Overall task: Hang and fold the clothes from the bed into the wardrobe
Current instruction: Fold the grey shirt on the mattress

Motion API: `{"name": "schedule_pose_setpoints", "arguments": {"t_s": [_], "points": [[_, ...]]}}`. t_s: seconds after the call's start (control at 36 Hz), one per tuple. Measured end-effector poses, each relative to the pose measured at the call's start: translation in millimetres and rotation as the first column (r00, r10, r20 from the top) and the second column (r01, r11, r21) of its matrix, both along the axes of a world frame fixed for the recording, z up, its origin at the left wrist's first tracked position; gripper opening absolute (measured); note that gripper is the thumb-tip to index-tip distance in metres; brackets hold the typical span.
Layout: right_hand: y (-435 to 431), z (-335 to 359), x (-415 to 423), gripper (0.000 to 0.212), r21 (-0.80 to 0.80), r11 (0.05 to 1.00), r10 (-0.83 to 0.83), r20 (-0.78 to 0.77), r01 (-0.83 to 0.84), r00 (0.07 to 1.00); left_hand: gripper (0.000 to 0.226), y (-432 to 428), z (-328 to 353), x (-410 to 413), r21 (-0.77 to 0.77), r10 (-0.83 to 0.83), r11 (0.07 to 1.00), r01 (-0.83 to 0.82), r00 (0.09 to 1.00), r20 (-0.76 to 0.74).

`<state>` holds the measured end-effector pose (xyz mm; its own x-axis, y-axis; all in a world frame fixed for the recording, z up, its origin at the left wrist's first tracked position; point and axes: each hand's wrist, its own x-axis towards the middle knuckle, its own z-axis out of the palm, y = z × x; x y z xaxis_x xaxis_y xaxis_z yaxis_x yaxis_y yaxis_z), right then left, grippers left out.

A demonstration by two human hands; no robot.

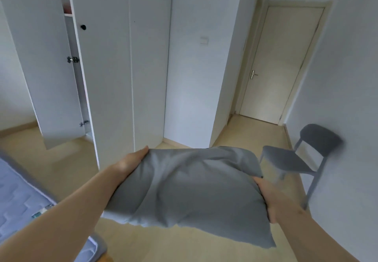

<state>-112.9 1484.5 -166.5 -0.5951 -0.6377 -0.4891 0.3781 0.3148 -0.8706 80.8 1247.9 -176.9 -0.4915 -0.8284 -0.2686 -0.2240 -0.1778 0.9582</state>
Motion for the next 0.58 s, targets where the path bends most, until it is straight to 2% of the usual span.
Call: {"name": "schedule_pose_setpoints", "arguments": {"t_s": [0.08,0.33,0.53,0.58], "points": [[-42,-3,-27,0.022,0.031,0.999,0.032,-0.007,-0.032,0.999,0.036,-39,-3,-20,0.061,0.025,0.998,-0.024,1.000,-0.014],[-224,-11,-98,0.023,0.023,0.994,0.109,-0.066,-0.108,0.992,0.030,-206,-10,-75,0.078,0.005,0.997,-0.010,0.998,0.064],[-390,-4,-129,0.026,-0.007,0.977,0.211,-0.067,-0.212,0.975,0.028,-344,12,-86,-0.018,0.185,0.983,-0.184,0.978,0.095],[-427,-6,-129,0.023,-0.017,0.967,0.255,-0.040,-0.256,0.966,0.033,-374,14,-84,-0.048,0.262,0.965,-0.258,0.958,0.113]]}}
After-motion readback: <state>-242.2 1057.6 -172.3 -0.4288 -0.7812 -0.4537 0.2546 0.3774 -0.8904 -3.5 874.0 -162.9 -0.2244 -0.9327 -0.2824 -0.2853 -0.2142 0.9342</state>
